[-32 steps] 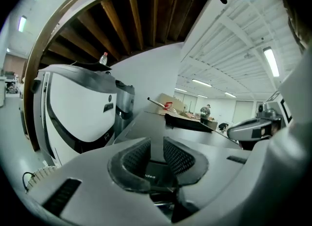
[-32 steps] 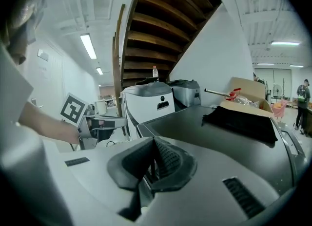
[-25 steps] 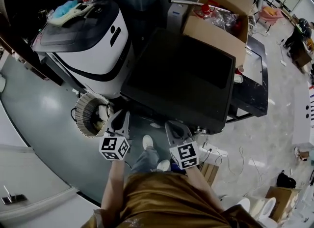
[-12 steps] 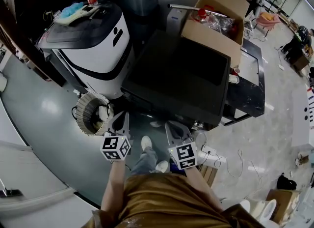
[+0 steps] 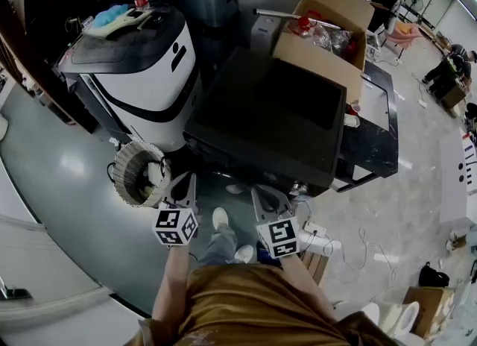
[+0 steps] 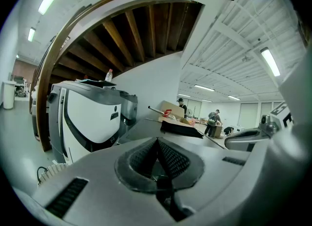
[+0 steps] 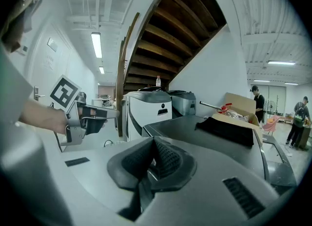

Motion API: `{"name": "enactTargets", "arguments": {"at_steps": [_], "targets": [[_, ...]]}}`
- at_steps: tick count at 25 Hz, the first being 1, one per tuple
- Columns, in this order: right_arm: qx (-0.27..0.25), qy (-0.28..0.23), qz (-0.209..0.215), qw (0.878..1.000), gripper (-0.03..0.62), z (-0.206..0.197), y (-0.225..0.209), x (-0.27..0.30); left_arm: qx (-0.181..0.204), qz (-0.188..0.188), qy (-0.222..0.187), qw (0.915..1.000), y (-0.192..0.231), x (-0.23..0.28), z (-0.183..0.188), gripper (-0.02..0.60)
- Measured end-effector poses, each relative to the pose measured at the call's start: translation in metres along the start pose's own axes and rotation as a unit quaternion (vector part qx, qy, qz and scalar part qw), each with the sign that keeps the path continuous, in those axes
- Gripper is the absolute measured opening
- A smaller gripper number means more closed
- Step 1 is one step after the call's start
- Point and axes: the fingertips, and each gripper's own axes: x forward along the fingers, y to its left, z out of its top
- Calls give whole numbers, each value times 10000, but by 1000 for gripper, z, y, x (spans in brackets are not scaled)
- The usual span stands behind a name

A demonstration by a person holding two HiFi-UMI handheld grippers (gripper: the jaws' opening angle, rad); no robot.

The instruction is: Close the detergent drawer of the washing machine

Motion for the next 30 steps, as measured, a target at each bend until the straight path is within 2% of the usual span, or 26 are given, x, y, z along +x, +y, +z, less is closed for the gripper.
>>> {"name": "enactTargets", "arguments": {"at_steps": [10,30], "targets": [[-26,57,-23,10000,12,-3,0,-1,28,-90,59,9999,-2,3,-5,26],[-5,115,-56,9999,12,-4,-2,0,21,-37,71,10000,4,1,-6,26]]}}
